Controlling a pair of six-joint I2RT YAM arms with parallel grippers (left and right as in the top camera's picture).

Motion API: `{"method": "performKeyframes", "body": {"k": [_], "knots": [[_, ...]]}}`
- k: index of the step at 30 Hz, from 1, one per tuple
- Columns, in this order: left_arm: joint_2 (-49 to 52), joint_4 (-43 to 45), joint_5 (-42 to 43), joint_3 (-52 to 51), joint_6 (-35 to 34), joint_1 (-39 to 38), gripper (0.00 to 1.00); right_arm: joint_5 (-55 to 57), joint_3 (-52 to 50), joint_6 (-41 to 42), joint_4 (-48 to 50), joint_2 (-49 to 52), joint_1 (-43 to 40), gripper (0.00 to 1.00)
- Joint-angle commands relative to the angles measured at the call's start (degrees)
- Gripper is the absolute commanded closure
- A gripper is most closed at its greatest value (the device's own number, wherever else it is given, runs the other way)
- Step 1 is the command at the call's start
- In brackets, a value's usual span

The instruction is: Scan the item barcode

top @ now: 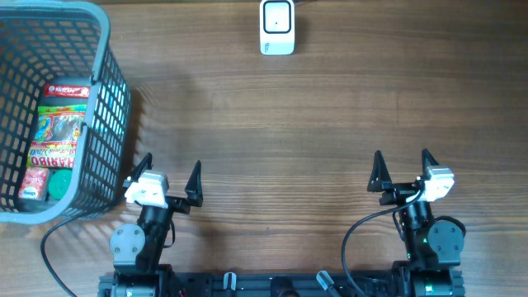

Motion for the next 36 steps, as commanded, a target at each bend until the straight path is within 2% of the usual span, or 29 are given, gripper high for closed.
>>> {"method": "performKeyframes", "body": {"k": [1, 14, 20, 30, 36], "knots": [[0.13, 0.39, -0.55, -0.7, -0.57, -0.2, 0.0, 0.94, -0.09, -0.07, 0.11, -0.35, 0.17, 0.0], [0.13, 0.37, -0.5, -0.7, -0.61, -0.2, 0.0, 0.94, -0.09, -0.04, 0.11, -0.35, 0.17, 0.0], [0.13, 0.39, -0.74, -0.7, -2.71, -0.2, 0.0, 0.94, -0.09, -0.07, 0.13, 1.16, 0.17, 0.0], [0.13, 0.81, 2.01, -0.44, -2.75, -0.22, 0.0, 0.94, -0.09, -0.07, 0.11, 1.18, 0.17, 0.0], [0.13, -3.21, 3.17, 4.68, -3.21, -0.22, 0.0, 0.94, -0.09, -0.07, 0.11, 1.18, 0.17, 0.0]]}}
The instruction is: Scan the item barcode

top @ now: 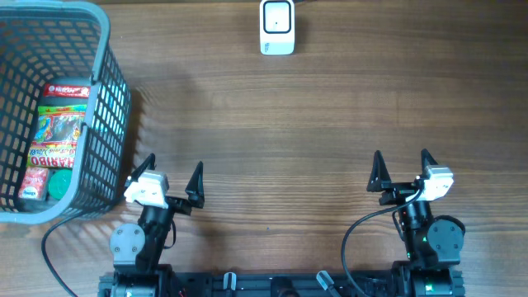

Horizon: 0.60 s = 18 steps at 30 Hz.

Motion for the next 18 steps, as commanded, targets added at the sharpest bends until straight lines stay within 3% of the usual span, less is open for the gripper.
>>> {"method": "performKeyframes", "body": {"k": [1, 9, 14, 18], "knots": [[0.09, -3.02, 1.51, 5.27, -0.85, -0.22, 0.0, 0.94, -0.09, -0.07, 0.13, 0.39, 0.17, 0.0], [2.45, -9.97, 5.95, 14.34, -4.94, -0.22, 0.0, 0.94, -0.09, -0.09, 0.11, 0.39, 0.17, 0.0], [12.15, -15.98, 6.25, 24.92, -4.87, -0.22, 0.0, 0.94, -0.09, -0.07, 0.11, 0.39, 0.17, 0.0], [26.49, -22.8, 6.27, 40.57, -4.85, -0.22, 0.0, 0.94, -0.09, -0.07, 0.13, 0.39, 0.17, 0.0]]}}
